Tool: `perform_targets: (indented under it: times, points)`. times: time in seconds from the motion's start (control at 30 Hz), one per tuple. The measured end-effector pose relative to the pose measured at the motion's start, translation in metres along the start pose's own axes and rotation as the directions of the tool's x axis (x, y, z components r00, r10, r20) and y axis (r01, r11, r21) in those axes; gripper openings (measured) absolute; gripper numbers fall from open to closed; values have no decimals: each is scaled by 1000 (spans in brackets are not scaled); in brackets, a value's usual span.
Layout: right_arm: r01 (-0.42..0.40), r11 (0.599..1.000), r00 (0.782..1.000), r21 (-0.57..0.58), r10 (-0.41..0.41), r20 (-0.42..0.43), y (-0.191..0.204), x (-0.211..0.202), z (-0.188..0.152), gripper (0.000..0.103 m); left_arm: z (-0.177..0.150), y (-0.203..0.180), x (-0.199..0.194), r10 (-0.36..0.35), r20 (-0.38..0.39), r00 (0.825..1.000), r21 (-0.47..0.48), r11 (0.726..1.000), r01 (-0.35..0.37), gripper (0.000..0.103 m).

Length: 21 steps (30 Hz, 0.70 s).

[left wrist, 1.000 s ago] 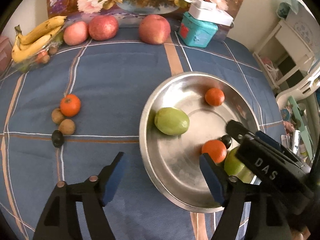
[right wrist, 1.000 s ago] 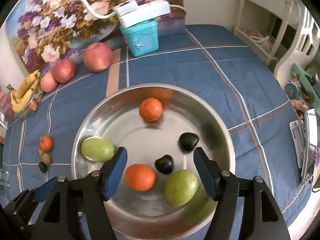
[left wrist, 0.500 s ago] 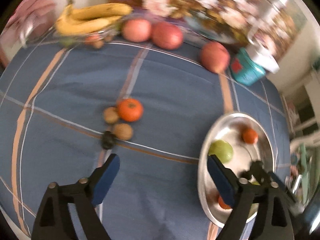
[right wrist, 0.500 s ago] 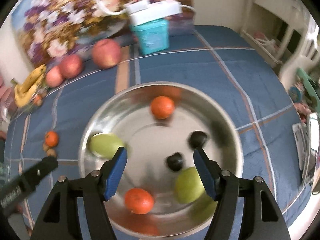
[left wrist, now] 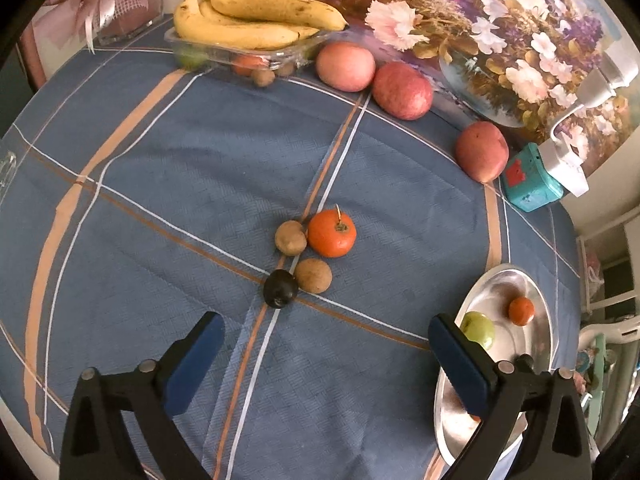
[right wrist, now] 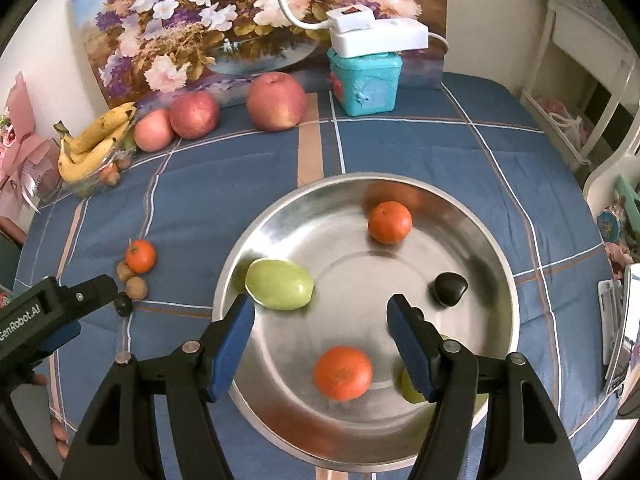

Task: Organize fruits
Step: 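Lift both open tools up and away from the steel plate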

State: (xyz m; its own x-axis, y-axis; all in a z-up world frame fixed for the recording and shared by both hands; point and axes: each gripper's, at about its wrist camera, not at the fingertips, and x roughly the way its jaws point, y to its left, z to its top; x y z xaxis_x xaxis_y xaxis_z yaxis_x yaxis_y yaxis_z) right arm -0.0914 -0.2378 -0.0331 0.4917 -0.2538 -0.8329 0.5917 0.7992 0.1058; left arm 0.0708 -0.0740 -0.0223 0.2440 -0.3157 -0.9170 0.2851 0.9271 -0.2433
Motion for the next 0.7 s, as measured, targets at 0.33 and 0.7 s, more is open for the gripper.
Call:
perform_targets:
  times: [0.33, 0.7]
  points:
    - [61, 998, 998, 5, -61, 1, -4, 4, -3, 98, -2, -5, 0, 38, 22, 999, 41, 998, -39, 103]
    - [104, 993, 995, 47, -104, -4, -17, 8, -6, 102, -3, -10, -3, 75, 57, 996, 101, 992, -81, 103]
